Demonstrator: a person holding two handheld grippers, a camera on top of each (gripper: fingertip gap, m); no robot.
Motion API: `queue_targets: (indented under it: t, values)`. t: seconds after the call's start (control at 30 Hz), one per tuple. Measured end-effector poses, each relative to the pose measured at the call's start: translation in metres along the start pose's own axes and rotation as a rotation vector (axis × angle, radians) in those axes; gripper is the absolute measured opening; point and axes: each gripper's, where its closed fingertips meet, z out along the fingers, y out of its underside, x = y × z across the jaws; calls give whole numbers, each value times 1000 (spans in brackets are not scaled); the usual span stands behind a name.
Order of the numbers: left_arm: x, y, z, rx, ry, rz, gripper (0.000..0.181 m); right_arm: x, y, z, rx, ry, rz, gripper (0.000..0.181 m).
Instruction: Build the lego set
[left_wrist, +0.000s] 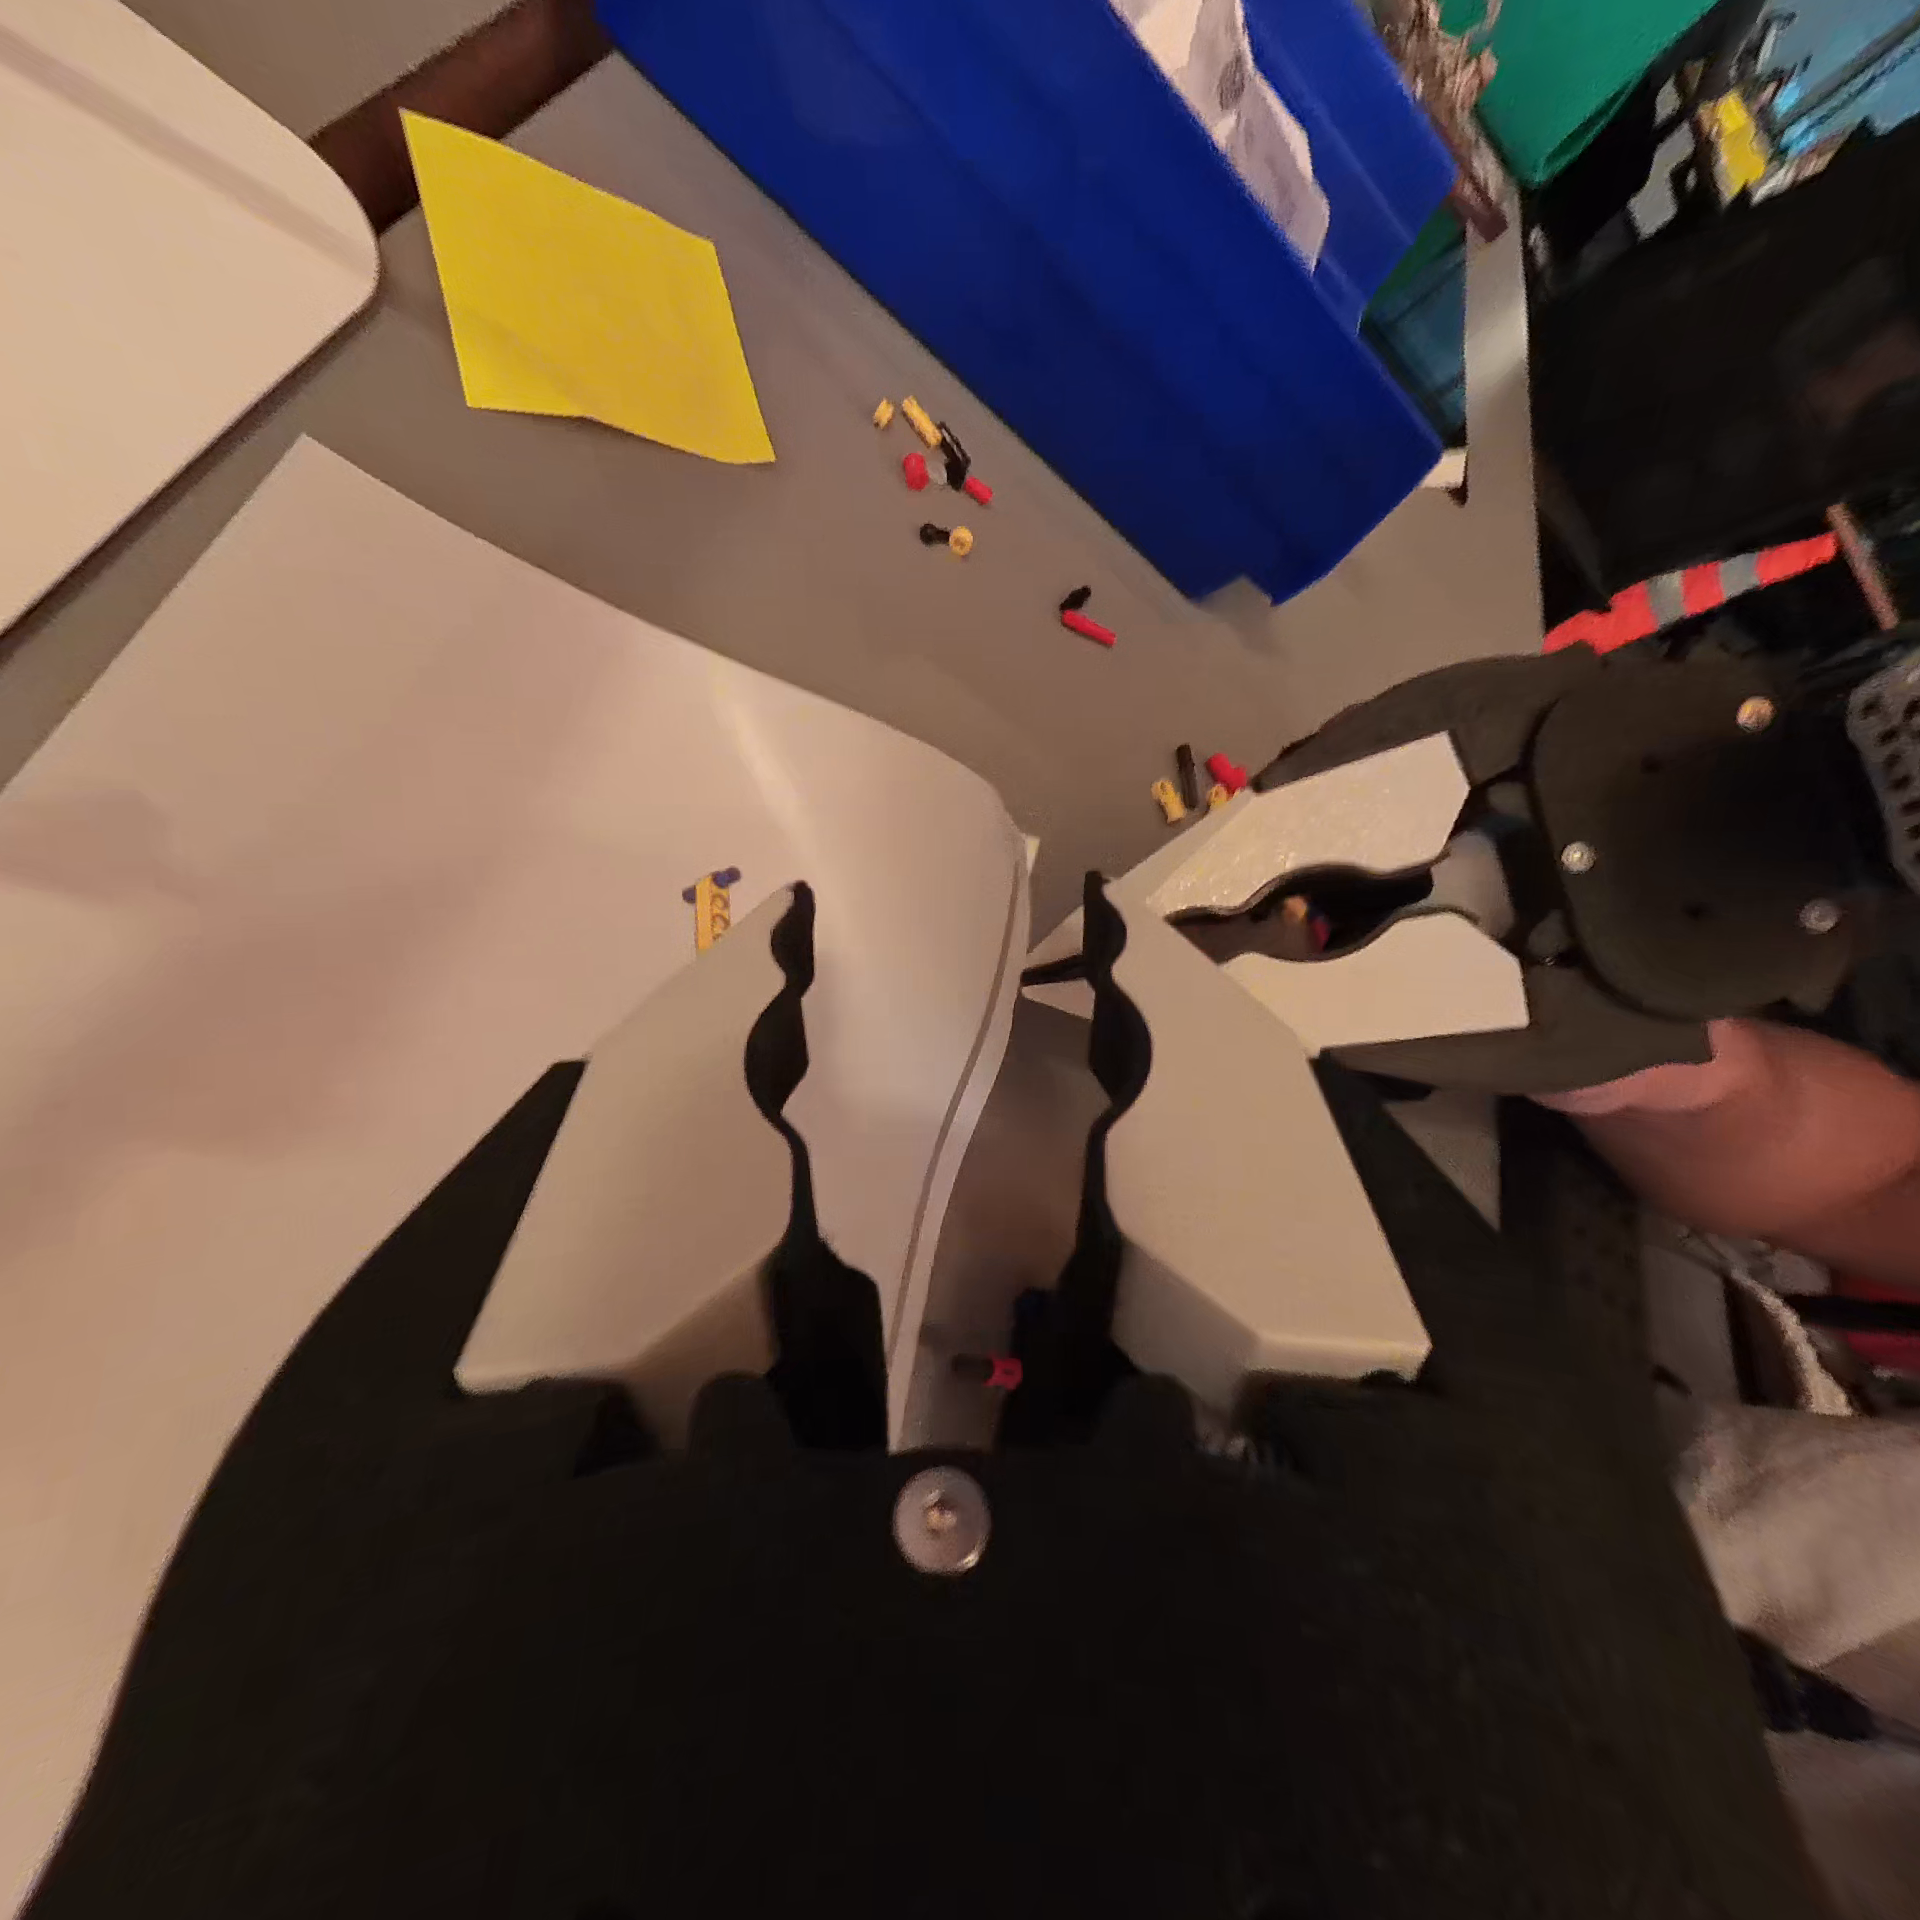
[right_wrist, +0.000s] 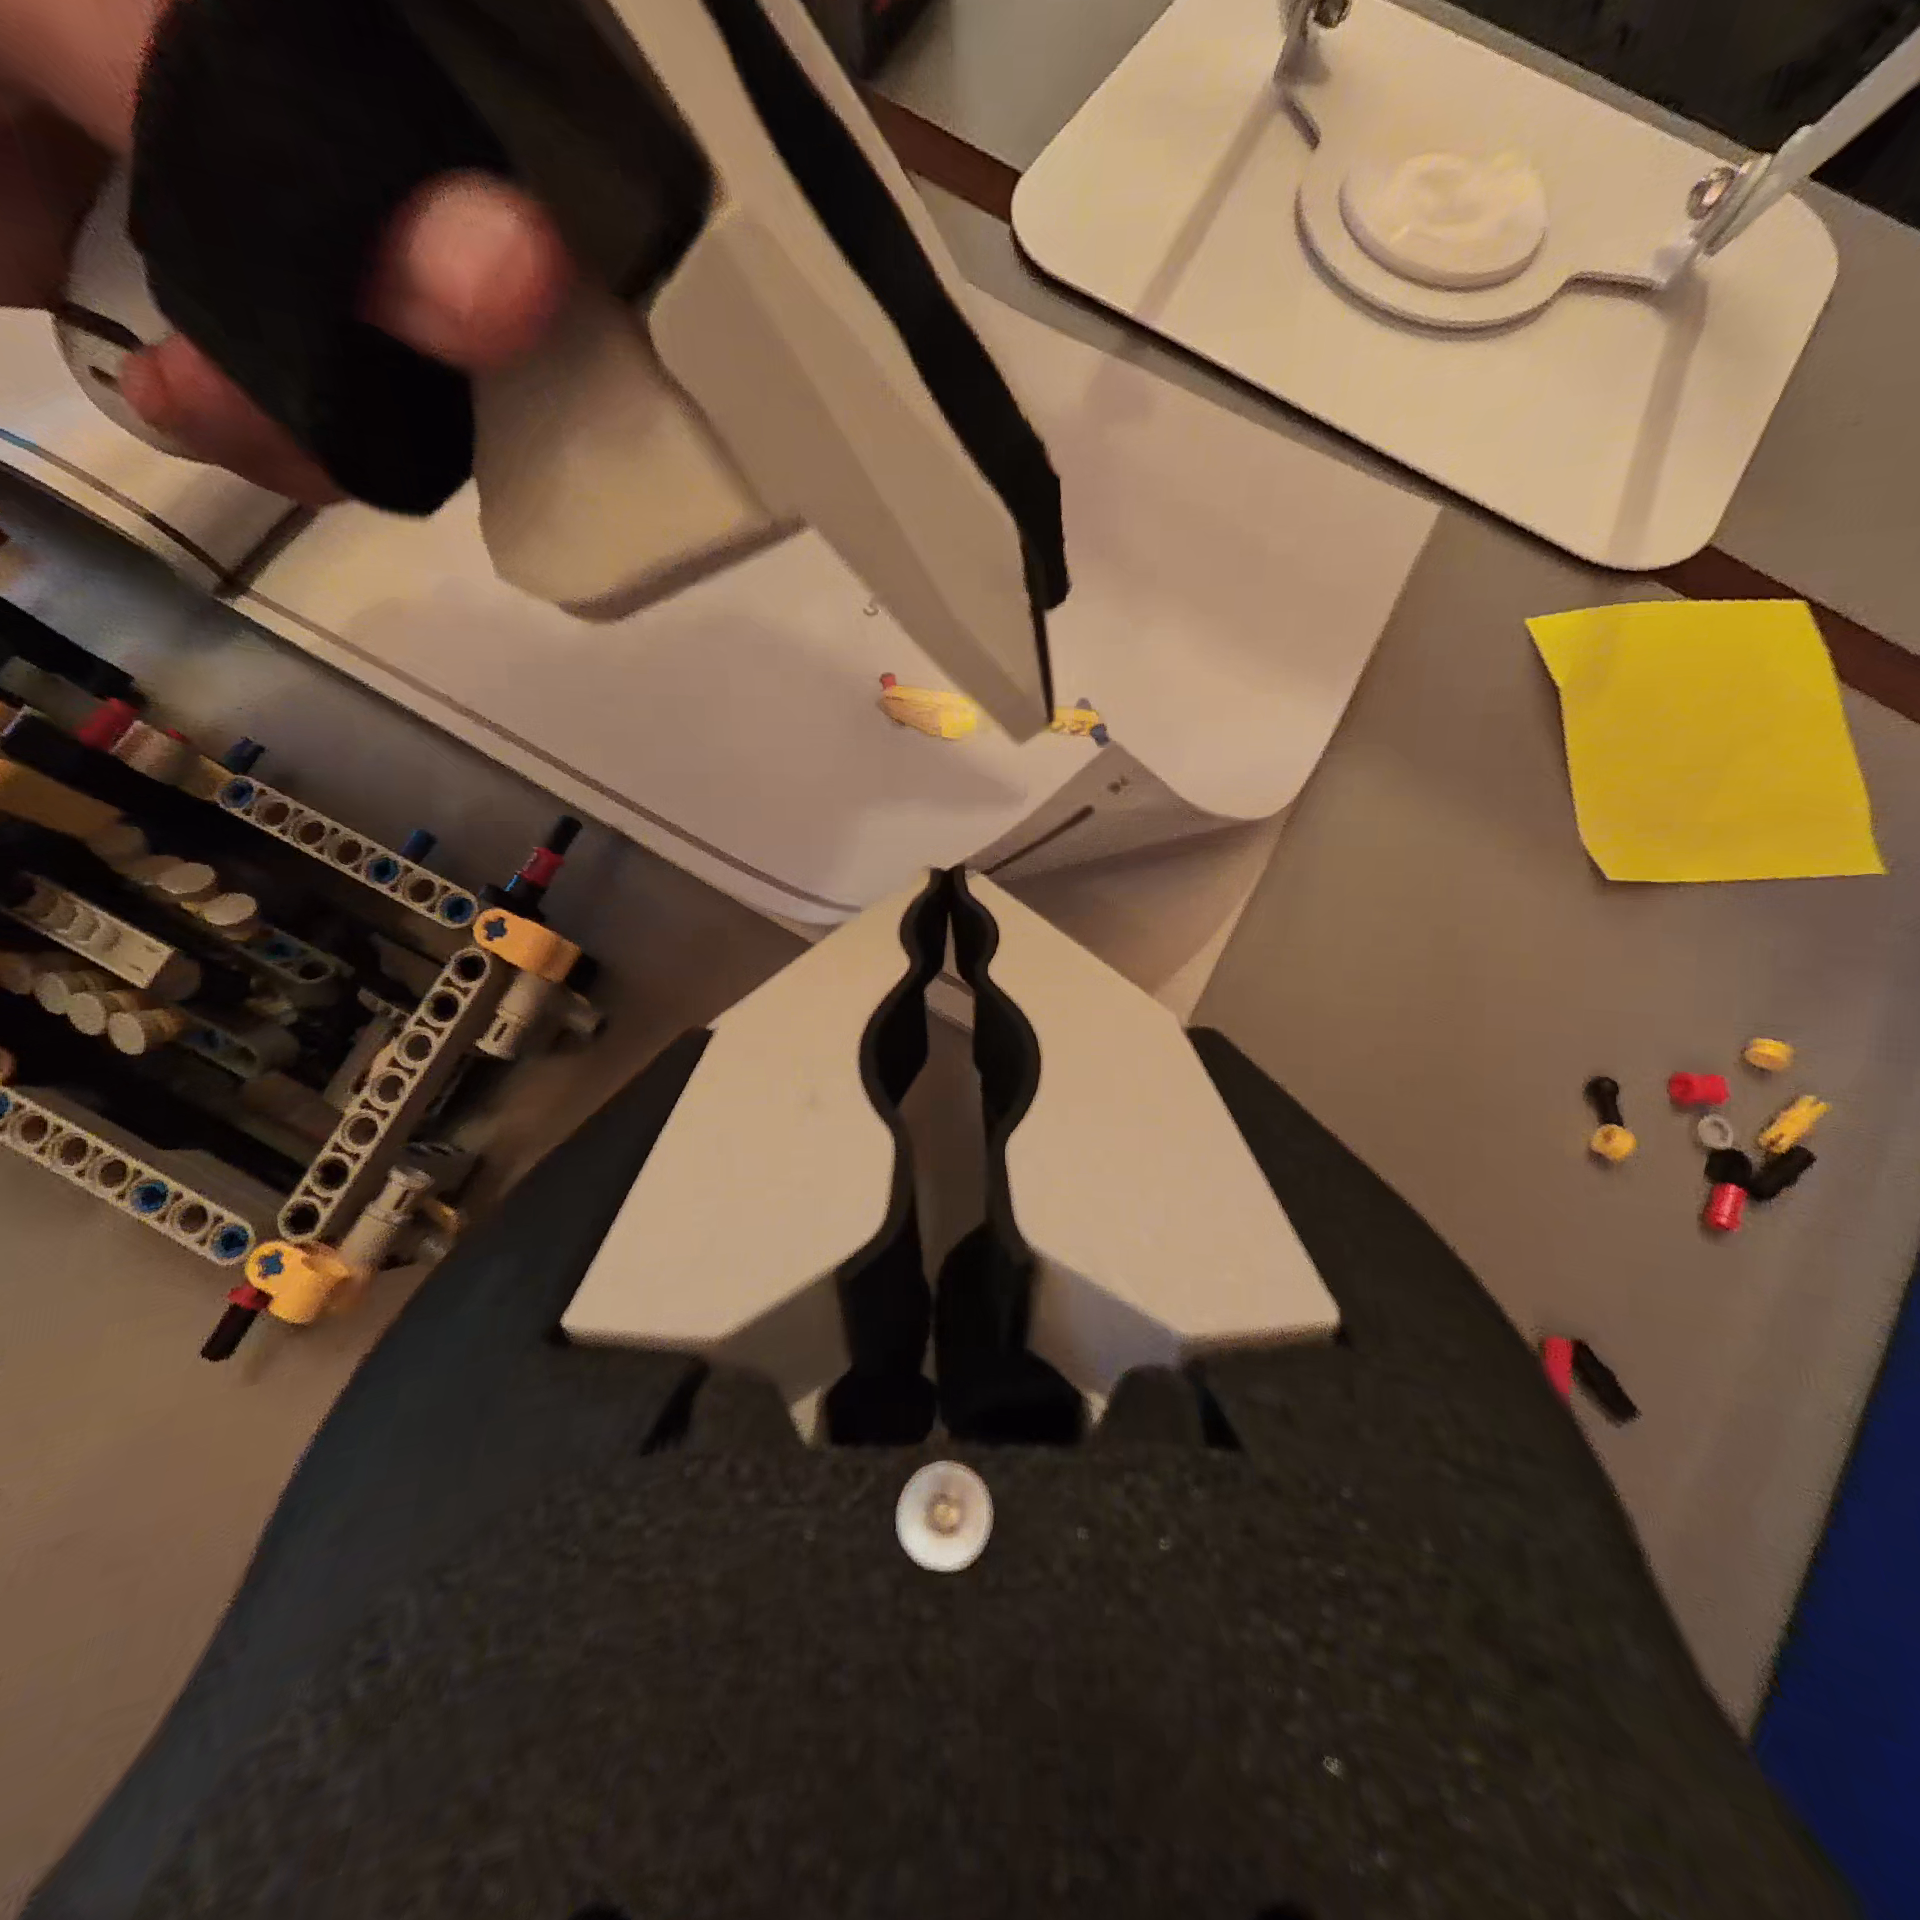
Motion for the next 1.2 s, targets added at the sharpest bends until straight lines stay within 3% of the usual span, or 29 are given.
queue_targets:
  t: [0.13,0.37,0.47,0.53,0.6,0.67,1.07,1.2]
  values:
    - [6,12,5,-32,17,31,52,-10,-7,1,36,-74,13,0]
    - [-4,7,18,-40,-6,21,42,-5,0,2,17,-75,-36,0]
    - [-14,10,9,-74,-121,248,43,35,6,-21,59,48,-47,2]
    - [-16,22,12,-128,-215,454,44,50,16,-27,44,44,-4,24]
    - [-10,35,20,-163,-243,579,44,40,31,-21,-25,-64,41,38]
    - [-7,44,26,-208,-264,633,44,32,43,-14,-80,-88,22,42]
    - [-14,46,29,-220,-236,541,43,15,43,-5,-74,-150,57,34]
    - [-8,37,37,-186,-165,399,43,22,51,-2,-111,-120,46,34]
